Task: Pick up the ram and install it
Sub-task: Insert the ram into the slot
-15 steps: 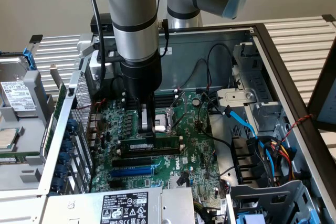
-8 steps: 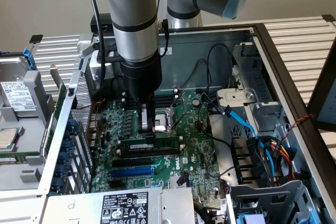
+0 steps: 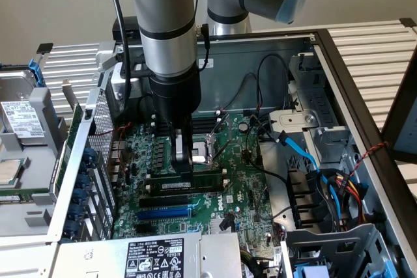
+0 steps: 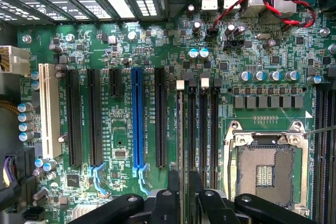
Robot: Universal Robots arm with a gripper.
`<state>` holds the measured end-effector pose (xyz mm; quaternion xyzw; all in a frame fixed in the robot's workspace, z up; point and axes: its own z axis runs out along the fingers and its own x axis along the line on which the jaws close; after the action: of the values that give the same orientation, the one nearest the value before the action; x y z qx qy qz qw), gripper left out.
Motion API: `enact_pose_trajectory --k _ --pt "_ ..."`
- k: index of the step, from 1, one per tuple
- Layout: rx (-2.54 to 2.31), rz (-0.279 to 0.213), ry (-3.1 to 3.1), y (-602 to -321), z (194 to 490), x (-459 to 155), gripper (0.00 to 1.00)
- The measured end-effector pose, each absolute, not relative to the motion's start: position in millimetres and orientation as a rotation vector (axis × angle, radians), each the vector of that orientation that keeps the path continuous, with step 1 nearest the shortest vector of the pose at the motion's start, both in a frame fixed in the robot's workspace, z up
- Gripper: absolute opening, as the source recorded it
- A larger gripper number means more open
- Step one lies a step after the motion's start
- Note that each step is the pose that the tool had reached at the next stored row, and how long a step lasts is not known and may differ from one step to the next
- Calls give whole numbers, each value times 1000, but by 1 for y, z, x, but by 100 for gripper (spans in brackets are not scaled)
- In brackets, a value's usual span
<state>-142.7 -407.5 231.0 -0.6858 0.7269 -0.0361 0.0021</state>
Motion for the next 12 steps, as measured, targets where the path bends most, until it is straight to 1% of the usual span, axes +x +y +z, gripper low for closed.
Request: enact_pose_trajectory --k 12 --pt "-2153 -116 2281 -407 232 -143 27"
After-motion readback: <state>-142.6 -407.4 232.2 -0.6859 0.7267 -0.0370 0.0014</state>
